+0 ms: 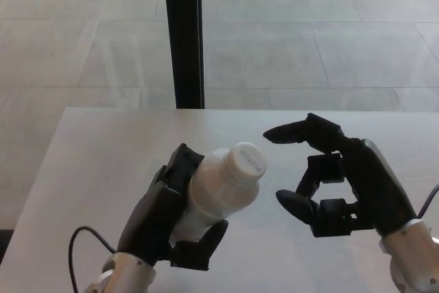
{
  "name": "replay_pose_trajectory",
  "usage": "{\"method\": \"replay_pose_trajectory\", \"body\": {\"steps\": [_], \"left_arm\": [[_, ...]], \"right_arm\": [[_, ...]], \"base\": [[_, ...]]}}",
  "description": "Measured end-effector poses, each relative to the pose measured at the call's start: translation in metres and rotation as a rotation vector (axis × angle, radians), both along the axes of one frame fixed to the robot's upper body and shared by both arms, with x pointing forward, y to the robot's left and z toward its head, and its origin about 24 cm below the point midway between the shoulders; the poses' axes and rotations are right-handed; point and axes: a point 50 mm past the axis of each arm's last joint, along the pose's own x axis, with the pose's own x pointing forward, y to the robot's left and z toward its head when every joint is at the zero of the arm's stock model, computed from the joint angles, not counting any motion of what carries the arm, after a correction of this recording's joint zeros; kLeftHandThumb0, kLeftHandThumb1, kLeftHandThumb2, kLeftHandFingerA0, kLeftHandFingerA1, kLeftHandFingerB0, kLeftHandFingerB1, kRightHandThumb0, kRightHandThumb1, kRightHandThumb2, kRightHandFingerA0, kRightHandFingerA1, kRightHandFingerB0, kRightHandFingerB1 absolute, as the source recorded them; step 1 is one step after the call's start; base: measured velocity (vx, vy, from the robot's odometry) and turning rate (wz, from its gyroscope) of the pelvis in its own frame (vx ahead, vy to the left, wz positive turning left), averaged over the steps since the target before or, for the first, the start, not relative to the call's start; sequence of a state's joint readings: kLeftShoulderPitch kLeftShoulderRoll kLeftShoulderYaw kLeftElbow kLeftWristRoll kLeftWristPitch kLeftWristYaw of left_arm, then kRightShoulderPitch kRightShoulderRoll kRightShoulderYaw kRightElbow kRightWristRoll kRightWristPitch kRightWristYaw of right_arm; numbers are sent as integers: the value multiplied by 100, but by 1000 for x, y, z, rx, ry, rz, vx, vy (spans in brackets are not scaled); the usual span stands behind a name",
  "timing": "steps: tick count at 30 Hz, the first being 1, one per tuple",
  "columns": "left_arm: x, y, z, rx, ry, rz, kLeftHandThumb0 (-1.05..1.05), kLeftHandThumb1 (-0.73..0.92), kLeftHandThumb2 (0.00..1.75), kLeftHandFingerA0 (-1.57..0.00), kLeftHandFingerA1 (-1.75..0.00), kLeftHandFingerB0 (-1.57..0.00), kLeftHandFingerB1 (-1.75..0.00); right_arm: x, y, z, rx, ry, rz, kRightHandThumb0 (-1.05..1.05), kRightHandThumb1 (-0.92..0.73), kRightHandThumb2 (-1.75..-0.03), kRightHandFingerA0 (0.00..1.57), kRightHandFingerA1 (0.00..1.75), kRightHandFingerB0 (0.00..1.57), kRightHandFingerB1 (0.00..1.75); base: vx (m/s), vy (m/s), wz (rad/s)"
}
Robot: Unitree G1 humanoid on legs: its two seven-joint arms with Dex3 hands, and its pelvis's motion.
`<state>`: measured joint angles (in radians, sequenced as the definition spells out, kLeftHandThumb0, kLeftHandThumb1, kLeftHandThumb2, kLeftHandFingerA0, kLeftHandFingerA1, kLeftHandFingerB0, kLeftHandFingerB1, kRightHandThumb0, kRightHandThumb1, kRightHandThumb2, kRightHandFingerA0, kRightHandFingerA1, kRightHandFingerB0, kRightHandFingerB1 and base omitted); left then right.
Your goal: The robot uses its left hand to to lift the bottle kept on the middle of the desk and tilts it towards its right hand. It then uses its right hand to rotate its cap to open it and places the bottle and cap back on the desk
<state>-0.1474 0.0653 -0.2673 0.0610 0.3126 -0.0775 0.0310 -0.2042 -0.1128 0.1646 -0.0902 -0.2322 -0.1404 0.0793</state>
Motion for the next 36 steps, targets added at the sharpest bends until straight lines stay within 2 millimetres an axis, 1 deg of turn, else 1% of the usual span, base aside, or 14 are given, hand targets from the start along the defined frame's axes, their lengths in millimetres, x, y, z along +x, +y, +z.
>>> {"method": "replay_pose_trajectory", "body": {"steps": [5,6,9,10,11,12,17,18,26,27,30,31,34,36], "left_arm": [[1,1,-3,7,10,2,-27,68,98,-89,-175,-81,-161],[1,1,-3,6,11,3,-27,75,81,-84,-170,-78,-131],[2,0,-2,17,6,0,-31,79,69,-85,-173,-79,-136],[2,-1,-2,22,3,-2,-36,80,64,-84,-140,-77,-87],[2,-1,-1,31,2,-4,-38,80,63,-85,-142,-80,-85],[2,-2,-1,37,2,-5,-43,63,102,-94,-114,-80,-84],[2,-3,-2,75,-4,-7,-37,80,64,-88,-156,-83,-106],[2,-3,-2,82,-8,-5,-32,77,69,-84,-146,-80,-93],[0,-5,-4,84,-8,1,-16,74,74,-90,-148,-76,-90],[0,-6,-4,82,-7,1,-14,72,77,-87,-129,-72,-82],[-1,-6,-6,74,-5,7,-19,77,73,-87,-151,-77,-93],[-1,-6,-6,72,-4,7,-15,74,79,-88,-157,-77,-98],[-1,-6,-7,66,-4,8,-13,70,87,-86,-149,-73,-88],[-1,-6,-7,65,-3,8,-11,57,112,-117,-139,-91,-112]], "right_arm": [[-2,4,-2,2,8,16,-97,-48,-96,106,108,46,74],[-2,5,-3,2,9,20,-102,-64,-60,104,107,48,75],[-4,7,-5,0,15,29,-97,-47,-95,109,109,48,74],[-4,7,-6,0,17,31,-101,-64,-61,106,107,48,74],[-5,8,-6,-1,18,34,-97,-49,-96,110,109,47,74],[-5,9,-6,-2,18,36,-97,-49,-96,110,110,47,74],[-6,12,-7,-10,15,51,-96,-49,-96,112,110,48,74],[-6,13,-7,-10,14,53,-101,-66,-61,108,108,48,73],[-4,15,-5,-6,1,61,-101,-66,-61,104,106,48,74],[-4,15,-5,-6,-1,62,-96,-49,-97,107,108,48,74],[-4,15,-5,-4,-5,64,-101,-67,-61,105,106,48,75],[-4,15,-4,-3,-6,65,-96,-49,-97,107,107,47,74],[-4,15,-4,-1,-8,65,-101,-67,-61,106,106,48,75],[-4,15,-4,0,-9,64,-103,-51,-81,104,104,49,74]], "base": [[0,0,0],[0,0,0],[0,0,0],[0,0,0],[0,0,0],[0,0,0],[0,0,0],[0,0,0],[0,0,0],[0,0,0],[0,0,0],[0,0,0],[0,0,0],[0,0,0]]}}
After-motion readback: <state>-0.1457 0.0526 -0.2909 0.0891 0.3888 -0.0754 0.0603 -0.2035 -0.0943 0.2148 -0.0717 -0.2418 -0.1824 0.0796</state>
